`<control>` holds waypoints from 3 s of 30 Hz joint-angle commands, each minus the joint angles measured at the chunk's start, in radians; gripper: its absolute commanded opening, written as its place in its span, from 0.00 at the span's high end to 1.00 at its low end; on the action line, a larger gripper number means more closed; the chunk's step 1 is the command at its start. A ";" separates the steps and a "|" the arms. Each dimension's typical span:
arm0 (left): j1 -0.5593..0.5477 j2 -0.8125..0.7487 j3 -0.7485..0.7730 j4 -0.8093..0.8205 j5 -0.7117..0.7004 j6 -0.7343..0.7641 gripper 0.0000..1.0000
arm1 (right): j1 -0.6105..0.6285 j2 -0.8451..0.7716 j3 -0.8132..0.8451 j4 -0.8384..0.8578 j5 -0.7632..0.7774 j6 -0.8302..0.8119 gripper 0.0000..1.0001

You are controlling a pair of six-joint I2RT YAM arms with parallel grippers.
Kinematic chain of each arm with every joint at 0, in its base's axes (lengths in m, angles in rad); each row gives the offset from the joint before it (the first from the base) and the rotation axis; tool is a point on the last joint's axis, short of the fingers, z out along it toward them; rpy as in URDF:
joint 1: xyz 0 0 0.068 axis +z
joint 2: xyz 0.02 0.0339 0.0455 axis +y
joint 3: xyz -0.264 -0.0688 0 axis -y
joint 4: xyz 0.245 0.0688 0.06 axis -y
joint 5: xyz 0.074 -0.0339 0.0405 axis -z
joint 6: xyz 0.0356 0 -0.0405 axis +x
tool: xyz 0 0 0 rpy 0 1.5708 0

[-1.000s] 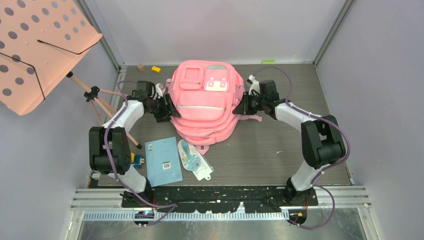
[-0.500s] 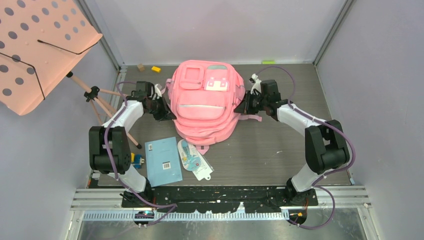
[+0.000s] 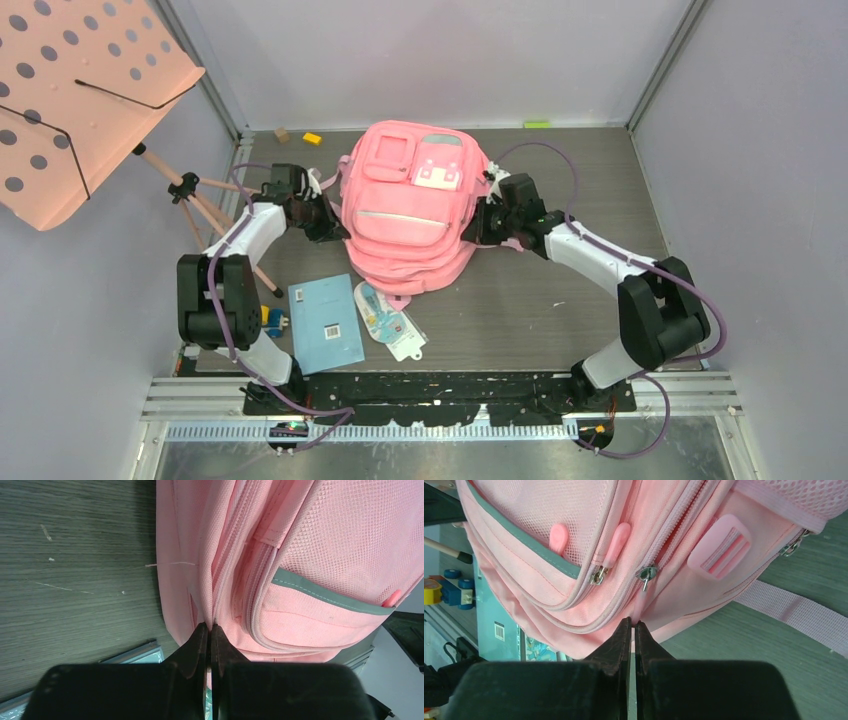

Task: Pack the student bag
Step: Unzip the student bag at the center of the board.

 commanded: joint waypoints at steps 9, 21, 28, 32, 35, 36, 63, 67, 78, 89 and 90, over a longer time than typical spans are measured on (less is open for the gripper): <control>-0.002 -0.067 -0.004 0.053 0.007 -0.021 1.00 | 0.210 -0.064 0.085 -0.385 0.224 -0.089 0.99; -0.002 -0.070 -0.010 0.062 0.020 -0.031 1.00 | 0.322 -0.018 0.155 -0.374 0.155 -0.062 1.00; -0.002 -0.073 -0.015 0.076 0.042 -0.043 1.00 | 0.388 0.048 0.220 -0.319 0.122 -0.024 0.99; -0.002 -0.080 -0.017 0.083 0.043 -0.050 1.00 | 0.420 0.099 0.268 -0.277 0.113 0.011 1.00; -0.002 -0.078 -0.018 0.089 0.055 -0.055 1.00 | 0.439 0.151 0.301 -0.232 0.111 0.043 0.99; -0.001 -0.080 -0.020 0.091 0.056 -0.056 1.00 | 0.442 0.176 0.318 -0.222 0.111 0.046 0.99; -0.003 -0.113 -0.023 0.087 0.040 -0.049 1.00 | 0.490 0.057 0.366 -0.498 0.728 0.273 0.34; -0.004 -0.120 -0.027 0.089 0.041 -0.049 1.00 | 0.527 0.054 0.351 -0.523 0.834 0.336 0.29; -0.004 -0.142 -0.032 0.089 0.046 -0.048 1.00 | 0.620 0.167 0.417 -0.533 0.941 0.416 0.26; -0.004 -0.158 -0.033 0.090 0.049 -0.047 1.00 | 0.635 0.216 0.441 -0.538 1.017 0.421 0.34; -0.003 -0.158 -0.034 0.090 0.047 -0.046 1.00 | 0.636 0.218 0.446 -0.537 1.021 0.419 0.35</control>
